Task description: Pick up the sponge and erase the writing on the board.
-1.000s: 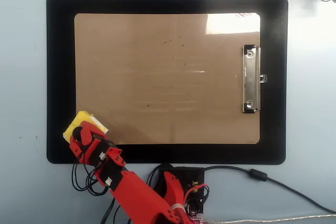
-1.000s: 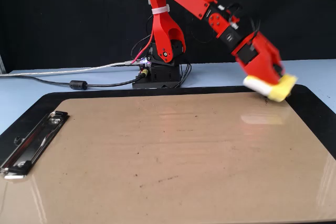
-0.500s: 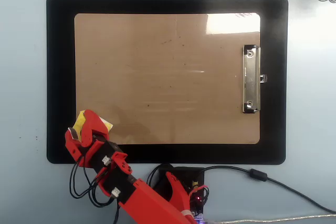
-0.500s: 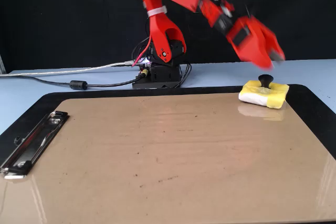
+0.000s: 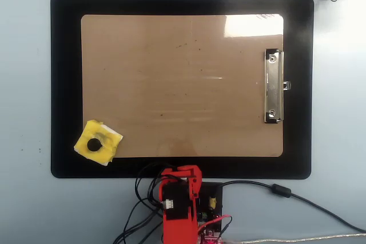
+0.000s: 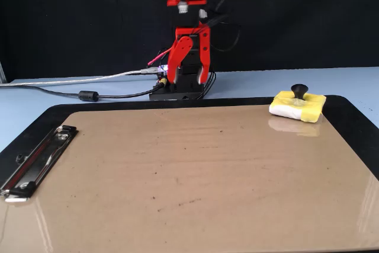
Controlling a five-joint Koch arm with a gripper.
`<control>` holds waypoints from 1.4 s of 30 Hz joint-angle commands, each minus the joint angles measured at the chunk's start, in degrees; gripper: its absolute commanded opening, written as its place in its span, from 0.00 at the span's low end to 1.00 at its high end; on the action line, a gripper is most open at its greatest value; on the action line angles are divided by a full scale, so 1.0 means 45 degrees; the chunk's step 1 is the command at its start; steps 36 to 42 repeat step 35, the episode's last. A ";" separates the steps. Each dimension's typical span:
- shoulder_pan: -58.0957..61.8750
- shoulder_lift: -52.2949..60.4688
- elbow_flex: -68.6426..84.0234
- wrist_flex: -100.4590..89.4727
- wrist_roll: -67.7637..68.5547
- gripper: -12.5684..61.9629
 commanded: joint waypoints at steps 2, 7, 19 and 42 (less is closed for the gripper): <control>-0.0059 0.1582 0.1660 -0.0273 -0.0234 0.63; -0.0059 0.1484 0.3105 -0.1270 -0.0859 0.63; -0.0059 0.1484 0.3105 -0.1270 -0.0859 0.63; -0.0059 0.1484 0.3105 -0.1270 -0.0859 0.63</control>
